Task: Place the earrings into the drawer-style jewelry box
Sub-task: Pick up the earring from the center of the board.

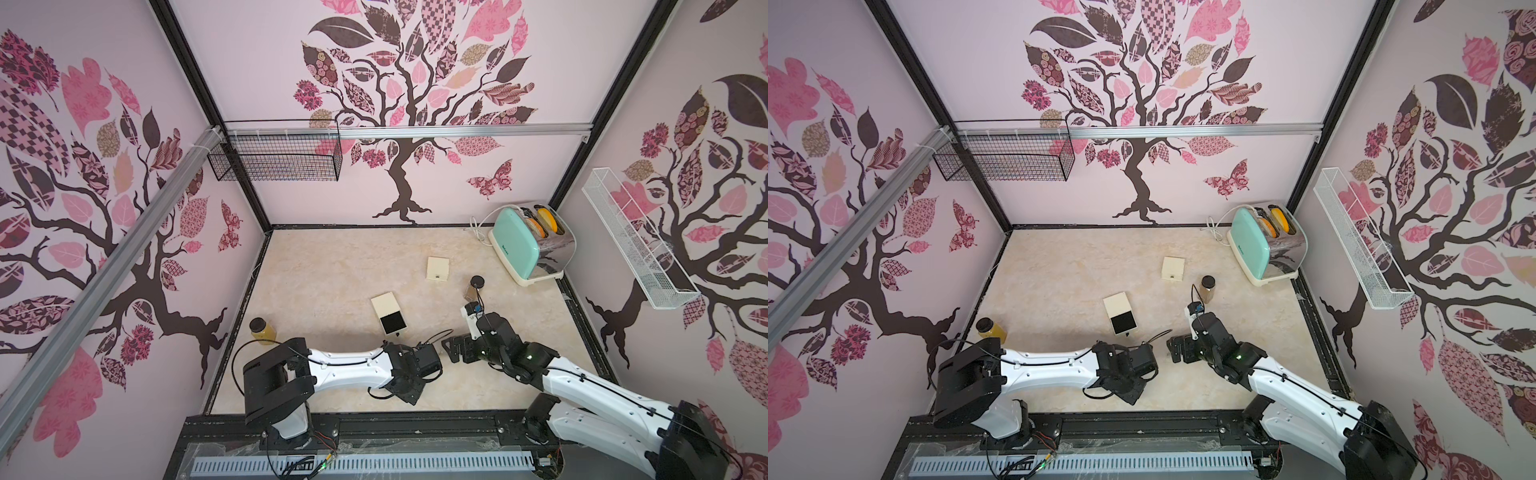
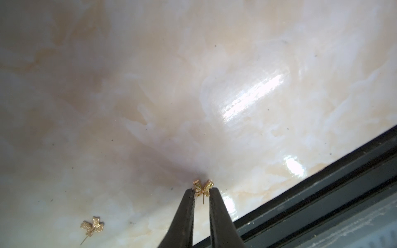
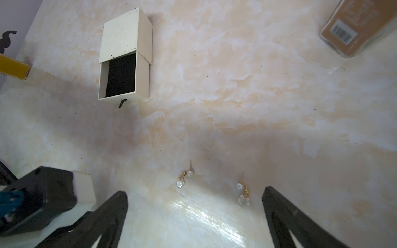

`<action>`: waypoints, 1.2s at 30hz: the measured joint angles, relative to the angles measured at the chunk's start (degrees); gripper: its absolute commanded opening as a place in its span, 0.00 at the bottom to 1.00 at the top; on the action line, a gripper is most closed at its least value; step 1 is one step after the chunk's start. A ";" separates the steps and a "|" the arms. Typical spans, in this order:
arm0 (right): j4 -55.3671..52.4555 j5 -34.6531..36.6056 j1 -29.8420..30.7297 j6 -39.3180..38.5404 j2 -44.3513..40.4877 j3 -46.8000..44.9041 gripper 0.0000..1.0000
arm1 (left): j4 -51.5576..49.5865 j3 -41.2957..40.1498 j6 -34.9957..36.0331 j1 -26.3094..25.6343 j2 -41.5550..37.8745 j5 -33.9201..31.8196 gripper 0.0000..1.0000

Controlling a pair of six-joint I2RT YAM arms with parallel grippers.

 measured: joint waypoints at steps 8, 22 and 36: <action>-0.02 0.15 0.00 -0.13 0.00 0.00 0.99 | 0.13 0.00 0.09 0.39 0.17 0.00 0.04; 4.48 -4.17 -0.02 -0.61 -3.39 -0.61 0.99 | 1.81 -2.32 0.87 7.76 -6.19 1.62 0.00; 43.08 -38.62 -9.53 14.14 15.78 -1.44 0.82 | 28.98 -9.66 0.31 40.92 -20.22 31.80 0.00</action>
